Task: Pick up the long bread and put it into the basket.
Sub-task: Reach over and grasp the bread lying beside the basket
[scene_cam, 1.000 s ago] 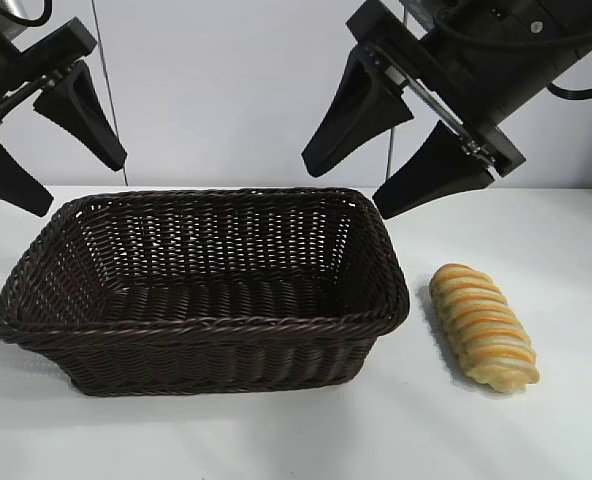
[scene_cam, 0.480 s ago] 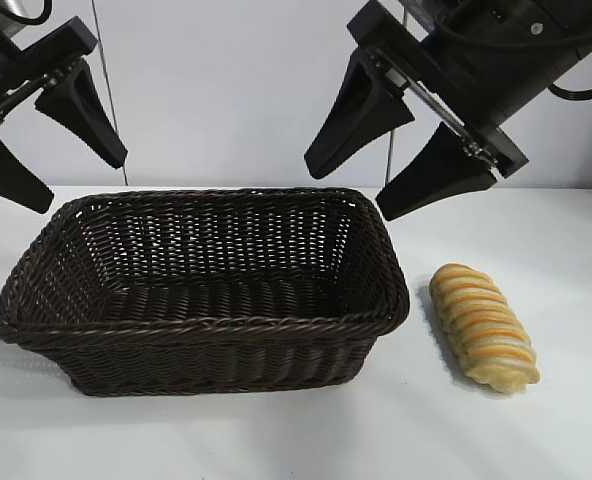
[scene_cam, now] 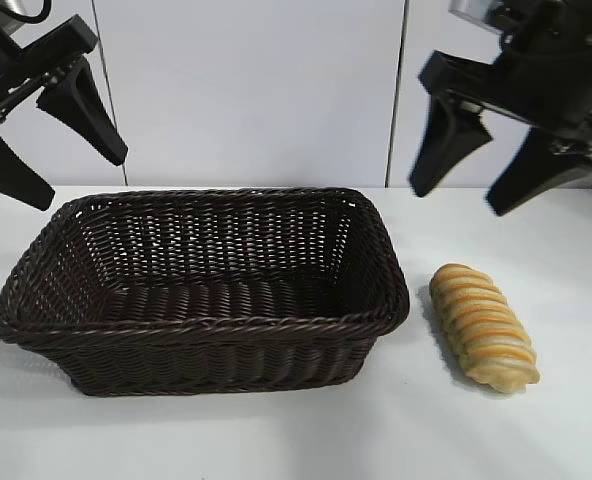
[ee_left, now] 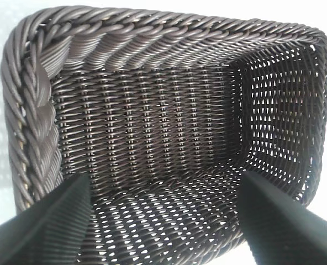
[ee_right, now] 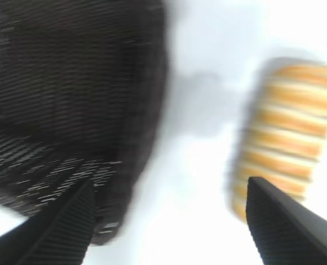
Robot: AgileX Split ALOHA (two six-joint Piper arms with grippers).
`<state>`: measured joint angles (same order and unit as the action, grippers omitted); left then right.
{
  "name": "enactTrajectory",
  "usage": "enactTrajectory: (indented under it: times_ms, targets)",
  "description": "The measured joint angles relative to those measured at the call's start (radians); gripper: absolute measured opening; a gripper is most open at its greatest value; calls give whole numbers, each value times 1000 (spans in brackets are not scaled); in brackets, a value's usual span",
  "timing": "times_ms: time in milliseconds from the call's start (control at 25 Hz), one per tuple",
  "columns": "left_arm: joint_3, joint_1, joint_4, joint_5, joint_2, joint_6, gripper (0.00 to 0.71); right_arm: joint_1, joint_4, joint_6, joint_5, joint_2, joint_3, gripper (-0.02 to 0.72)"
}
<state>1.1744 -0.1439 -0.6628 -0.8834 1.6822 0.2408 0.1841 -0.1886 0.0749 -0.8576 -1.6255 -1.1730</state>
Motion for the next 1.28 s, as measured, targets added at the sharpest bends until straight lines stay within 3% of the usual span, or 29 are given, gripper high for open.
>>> enactTrajectory:
  times_ms: [480,1080,1200,1280]
  targets:
    - [0,0,0,0,0,0,539,0,34,-44,31,-129,-4,548]
    - [0,0,0,0,0,1,539,0,48,-75,153,-361,-8,547]
    - [0,0,0,0,0,1,539,0,44,-75,162,-366,-9,465]
    - [0,0,0,0,0,1,539,0,44,-80,163,-366,-9,340]
